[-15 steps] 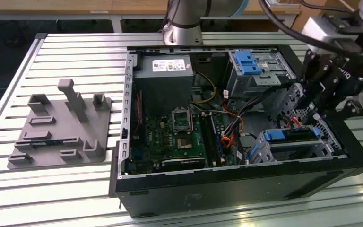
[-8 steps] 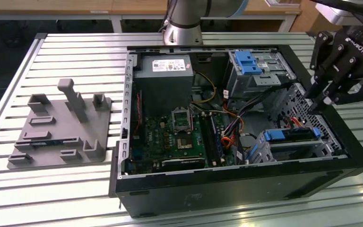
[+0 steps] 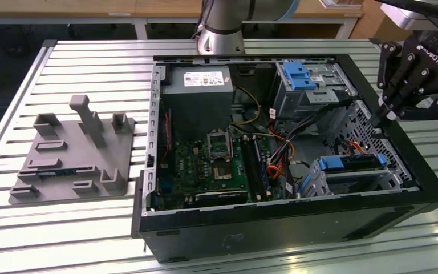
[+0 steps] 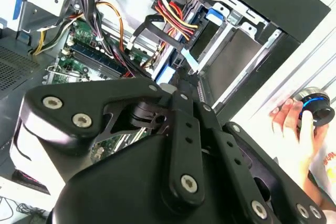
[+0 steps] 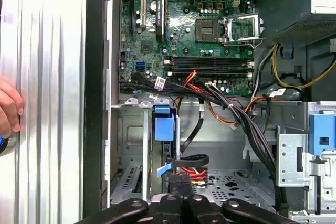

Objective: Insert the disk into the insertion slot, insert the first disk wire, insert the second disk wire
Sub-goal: 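Insert the second disk wire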

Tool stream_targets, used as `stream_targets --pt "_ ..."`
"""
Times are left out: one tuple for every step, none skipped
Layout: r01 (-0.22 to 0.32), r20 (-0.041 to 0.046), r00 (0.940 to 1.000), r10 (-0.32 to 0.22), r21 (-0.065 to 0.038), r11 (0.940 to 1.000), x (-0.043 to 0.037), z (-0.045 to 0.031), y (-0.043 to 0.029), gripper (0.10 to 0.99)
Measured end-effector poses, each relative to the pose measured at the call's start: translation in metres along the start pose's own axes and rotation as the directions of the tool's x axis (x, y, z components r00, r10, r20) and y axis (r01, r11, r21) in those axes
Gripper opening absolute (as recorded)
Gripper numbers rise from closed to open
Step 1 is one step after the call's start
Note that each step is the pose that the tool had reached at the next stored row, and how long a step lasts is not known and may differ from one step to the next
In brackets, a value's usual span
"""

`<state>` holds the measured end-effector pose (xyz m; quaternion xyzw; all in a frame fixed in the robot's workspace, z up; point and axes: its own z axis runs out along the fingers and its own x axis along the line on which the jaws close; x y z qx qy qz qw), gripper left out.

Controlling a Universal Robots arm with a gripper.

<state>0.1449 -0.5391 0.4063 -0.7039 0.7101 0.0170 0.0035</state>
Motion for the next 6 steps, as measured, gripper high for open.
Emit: stream_targets --pt "0.000 0.0000 1.0000 0.000 0.000 1.0000 0.0000 0.0000 0.0000 0.106" --pt "0.000 0.0001 1.0000 0.000 0.000 1.0000 0.0000 0.0001 0.0000 0.106" --pt "0.000 0.0000 1.0000 0.000 0.000 1.0000 -0.0002 0.0000 0.0000 0.106" --pt "0.000 0.0000 1.0000 0.000 0.000 1.0000 -0.0003 0.0000 0.0000 0.106" --pt "0.000 0.0000 1.0000 0.000 0.000 1.0000 -0.0003 0.0000 0.0000 0.106" --pt "0.000 0.0001 1.0000 0.000 0.000 1.0000 -0.0004 0.0001 0.0000 0.106"
